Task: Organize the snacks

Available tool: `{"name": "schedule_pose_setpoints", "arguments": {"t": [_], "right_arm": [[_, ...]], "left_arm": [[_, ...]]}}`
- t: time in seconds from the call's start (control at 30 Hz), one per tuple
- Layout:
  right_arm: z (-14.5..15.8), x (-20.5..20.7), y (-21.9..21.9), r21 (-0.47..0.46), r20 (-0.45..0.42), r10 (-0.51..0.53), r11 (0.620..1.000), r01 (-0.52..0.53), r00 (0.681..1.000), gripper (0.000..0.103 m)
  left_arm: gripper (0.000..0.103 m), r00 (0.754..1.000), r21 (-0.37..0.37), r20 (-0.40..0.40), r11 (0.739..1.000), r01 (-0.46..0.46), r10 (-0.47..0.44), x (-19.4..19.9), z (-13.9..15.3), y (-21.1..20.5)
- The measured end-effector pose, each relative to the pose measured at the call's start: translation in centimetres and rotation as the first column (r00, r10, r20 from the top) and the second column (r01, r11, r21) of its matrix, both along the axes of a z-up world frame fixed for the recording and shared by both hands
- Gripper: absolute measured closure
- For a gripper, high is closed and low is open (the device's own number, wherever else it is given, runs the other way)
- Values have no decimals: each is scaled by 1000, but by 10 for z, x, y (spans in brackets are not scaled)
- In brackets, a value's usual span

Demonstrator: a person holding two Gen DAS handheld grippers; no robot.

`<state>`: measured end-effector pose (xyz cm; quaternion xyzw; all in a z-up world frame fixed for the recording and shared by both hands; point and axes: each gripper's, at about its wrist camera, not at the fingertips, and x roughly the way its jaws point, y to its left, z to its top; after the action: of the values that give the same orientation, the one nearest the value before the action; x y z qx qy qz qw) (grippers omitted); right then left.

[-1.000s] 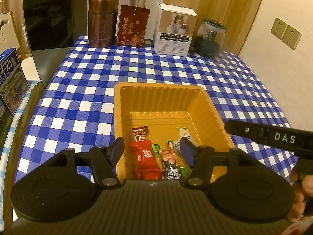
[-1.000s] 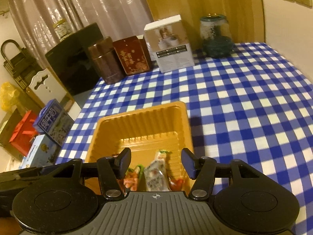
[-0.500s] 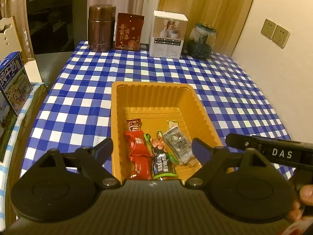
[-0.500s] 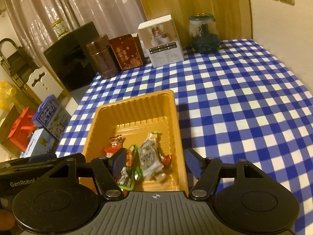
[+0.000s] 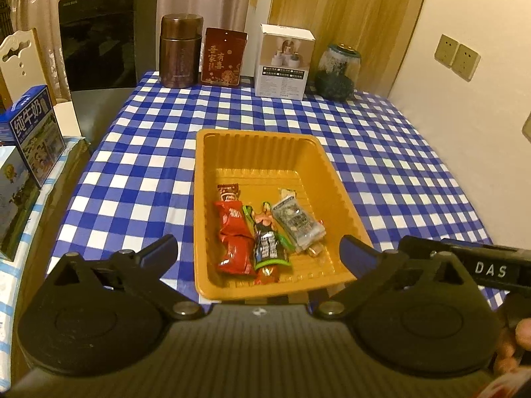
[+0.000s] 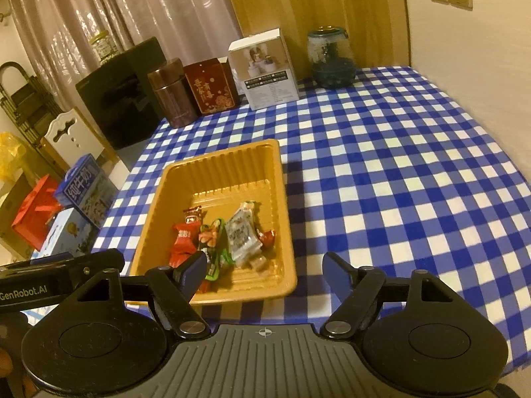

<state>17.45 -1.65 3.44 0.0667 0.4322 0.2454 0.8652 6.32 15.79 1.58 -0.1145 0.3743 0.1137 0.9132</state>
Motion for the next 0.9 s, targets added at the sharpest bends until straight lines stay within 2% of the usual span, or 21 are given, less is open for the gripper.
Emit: {"name": "schedule_pose_setpoints", "arguments": {"t": [0.27,0.4,0.53,0.9], "right_arm": [[4,-20,-9,-10,9,11,1000,-11,1000,26],[4,-31,-13,-23,19,21,1000,-20,1000,26],[4,-41,-17,-41,31,16,999,-14,999,26],[6,-70,-18,-96,44,70,993,-65,997,26]], "left_arm": [[0,1000,17,25,1000,9,-9,-24,2,-13],[0,1000,35,0,999,16,-16,-33,2,-21],[0,999,19,-35,1000,14,-14,-45,-1,-25],[0,999,46,-42,999,3,-1,-72,5,-31]]}}
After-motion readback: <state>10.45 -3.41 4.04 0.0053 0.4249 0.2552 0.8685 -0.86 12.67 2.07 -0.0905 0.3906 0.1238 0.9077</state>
